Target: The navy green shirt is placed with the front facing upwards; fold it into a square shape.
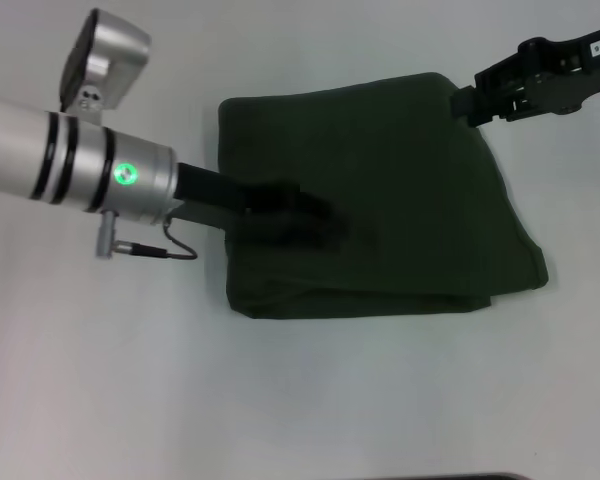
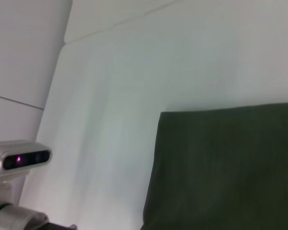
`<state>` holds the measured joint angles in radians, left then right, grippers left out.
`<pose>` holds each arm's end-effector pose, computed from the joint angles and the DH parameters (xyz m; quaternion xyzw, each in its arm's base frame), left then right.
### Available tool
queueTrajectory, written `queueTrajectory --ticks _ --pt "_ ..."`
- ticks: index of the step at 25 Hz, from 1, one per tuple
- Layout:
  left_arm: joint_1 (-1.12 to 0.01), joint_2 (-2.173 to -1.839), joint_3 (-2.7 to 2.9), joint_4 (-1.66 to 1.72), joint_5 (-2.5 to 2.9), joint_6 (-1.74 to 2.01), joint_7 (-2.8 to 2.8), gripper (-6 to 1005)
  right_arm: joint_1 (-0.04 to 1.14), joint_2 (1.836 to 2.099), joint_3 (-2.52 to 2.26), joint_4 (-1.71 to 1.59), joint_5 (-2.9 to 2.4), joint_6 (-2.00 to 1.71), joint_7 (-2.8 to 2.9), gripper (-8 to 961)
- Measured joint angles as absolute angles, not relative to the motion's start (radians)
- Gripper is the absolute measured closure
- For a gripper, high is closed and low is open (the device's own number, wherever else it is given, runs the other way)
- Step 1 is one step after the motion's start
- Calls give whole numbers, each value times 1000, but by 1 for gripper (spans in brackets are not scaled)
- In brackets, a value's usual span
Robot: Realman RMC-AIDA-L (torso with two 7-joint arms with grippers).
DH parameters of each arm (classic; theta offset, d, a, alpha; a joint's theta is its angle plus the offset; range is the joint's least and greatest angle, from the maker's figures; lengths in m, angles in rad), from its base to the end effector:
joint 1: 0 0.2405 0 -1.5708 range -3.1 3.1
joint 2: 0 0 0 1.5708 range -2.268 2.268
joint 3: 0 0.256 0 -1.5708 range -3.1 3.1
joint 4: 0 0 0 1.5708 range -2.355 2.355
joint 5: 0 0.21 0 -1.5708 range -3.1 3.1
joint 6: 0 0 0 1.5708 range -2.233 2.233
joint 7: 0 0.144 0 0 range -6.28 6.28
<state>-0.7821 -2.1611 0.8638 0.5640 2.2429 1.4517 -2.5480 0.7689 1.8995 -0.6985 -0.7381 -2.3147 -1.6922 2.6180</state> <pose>-0.1943 0.3450 -0.0811 0.7702 0.6293 0.0850 0.0603 0.2280 0.3845 0.0688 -0.7744 0.6252 0.0903 0.0357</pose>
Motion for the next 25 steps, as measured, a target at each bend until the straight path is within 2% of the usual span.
queueTrajectory --ticks 5,10,15,22,25 --pt "-807 -2155 898 509 2248 1347 -2551 603 766 1902 -710 -726 -2316 -1687 2616 613" --pt "-778 -2117 904 506 2252 1306 -2570 603 758 1902 -710 -726 -2318 -1686 2616 612" --pt "-756 -2095 896 516 2252 1297 -2581 603 759 1901 -710 -726 -2319 -1686 2618 613" --pt "-737 -2086 853 569 2249 1387 -2581 599 763 1902 -710 -726 -2321 -1694 2619 613" --pt "-711 -2101 805 652 2237 1492 -2578 597 760 1899 -710 -726 -2321 -1696 2619 613"
